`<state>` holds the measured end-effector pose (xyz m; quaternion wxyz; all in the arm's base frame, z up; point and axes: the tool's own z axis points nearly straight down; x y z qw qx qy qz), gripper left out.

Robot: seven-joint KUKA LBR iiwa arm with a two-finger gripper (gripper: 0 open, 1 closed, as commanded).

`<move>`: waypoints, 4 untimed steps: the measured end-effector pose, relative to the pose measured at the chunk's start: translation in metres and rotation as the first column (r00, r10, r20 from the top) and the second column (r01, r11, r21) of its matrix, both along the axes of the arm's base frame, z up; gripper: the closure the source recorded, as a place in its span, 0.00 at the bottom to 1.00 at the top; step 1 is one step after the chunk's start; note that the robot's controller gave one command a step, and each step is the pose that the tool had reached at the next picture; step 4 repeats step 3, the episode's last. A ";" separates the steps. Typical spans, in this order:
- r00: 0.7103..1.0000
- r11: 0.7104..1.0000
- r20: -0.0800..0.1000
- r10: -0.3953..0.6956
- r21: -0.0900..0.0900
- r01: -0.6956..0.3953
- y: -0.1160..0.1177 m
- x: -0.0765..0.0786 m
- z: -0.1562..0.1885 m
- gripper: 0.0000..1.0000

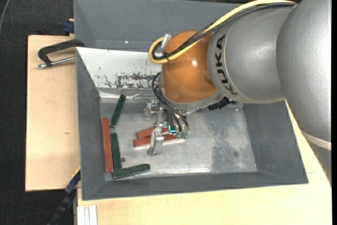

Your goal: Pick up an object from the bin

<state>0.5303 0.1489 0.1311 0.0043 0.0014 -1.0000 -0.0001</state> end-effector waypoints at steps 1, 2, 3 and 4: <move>1.000 1.000 0.007 -0.009 0.000 0.009 -0.050 0.005 -0.061 0.00; 1.000 1.000 0.009 -0.009 0.001 0.009 -0.050 0.005 -0.060 1.00; 0.999 0.999 0.015 0.033 0.002 -0.033 -0.052 0.006 0.108 1.00; 0.999 0.999 0.015 0.033 0.002 -0.033 -0.052 0.006 0.108 1.00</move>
Offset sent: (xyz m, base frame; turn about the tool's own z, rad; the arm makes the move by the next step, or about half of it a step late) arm 0.0046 -0.0506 -0.0611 0.0085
